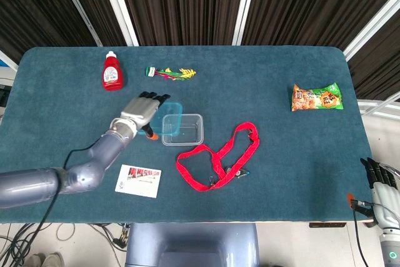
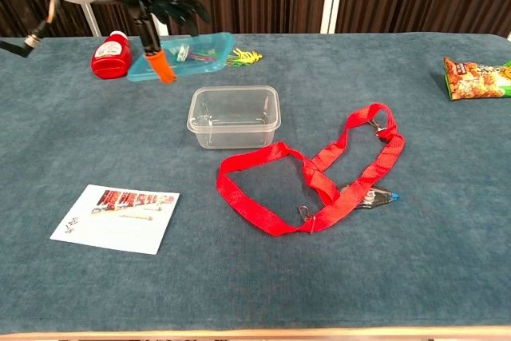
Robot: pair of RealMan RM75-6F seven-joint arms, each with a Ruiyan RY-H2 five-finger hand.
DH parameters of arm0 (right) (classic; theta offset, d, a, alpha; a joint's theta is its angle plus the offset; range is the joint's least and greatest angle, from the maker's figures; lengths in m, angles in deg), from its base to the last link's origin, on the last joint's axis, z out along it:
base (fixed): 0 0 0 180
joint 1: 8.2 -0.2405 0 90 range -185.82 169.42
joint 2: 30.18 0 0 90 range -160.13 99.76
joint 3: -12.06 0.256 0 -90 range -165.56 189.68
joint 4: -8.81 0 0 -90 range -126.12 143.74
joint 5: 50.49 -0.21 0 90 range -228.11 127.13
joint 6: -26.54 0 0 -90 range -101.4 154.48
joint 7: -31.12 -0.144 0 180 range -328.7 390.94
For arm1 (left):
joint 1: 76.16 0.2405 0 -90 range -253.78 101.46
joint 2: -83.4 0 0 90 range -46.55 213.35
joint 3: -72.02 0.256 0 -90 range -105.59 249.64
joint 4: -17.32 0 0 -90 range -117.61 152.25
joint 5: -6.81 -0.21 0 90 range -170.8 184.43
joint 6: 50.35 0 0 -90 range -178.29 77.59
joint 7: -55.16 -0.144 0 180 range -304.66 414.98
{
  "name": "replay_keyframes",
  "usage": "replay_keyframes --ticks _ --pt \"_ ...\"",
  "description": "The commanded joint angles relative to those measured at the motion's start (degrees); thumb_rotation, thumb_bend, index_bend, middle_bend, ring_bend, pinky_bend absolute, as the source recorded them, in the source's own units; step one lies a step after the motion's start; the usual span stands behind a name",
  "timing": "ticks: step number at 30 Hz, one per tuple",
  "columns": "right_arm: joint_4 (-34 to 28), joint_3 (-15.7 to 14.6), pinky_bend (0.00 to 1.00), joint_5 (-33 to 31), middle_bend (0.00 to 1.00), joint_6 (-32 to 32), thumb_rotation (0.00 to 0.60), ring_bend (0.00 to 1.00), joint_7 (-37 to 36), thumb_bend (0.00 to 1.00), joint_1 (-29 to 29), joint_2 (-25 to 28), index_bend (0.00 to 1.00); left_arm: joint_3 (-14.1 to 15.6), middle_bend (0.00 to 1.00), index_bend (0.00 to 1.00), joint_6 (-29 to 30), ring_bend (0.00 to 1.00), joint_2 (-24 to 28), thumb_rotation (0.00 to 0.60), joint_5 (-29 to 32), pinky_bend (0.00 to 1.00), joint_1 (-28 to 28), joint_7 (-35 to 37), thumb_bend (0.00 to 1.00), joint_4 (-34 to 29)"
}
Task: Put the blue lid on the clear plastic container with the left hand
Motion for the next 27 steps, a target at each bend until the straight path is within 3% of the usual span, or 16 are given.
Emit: replay_keyframes --ticks 1,9,27 --pt "-0.02 0.03 0.0 -0.05 0.04 0.02 0.6 0.02 -0.02 0.39 0.01 0.03 0.06 2.18 0.46 0.03 1.94 0.03 -3.5 0.6 5.92 0.0 -4.77 -2.61 0.23 1.28" --pt "-0.09 0.03 0.0 -0.19 0.04 -0.07 0.6 0.02 -0.07 0.39 0.02 0.06 0.06 3.56 0.45 0.03 7.06 0.03 -7.99 0.6 11.54 0.0 -8.02 -5.66 0.23 3.39" --pt "-0.17 0.06 0.0 -0.36 0.04 -0.16 0.6 0.02 -0.27 0.39 0.04 0.12 0.06 0.74 0.45 0.03 12.7 0.03 -14.05 0.6 13.41 0.0 -7.89 -8.74 0.22 6.56"
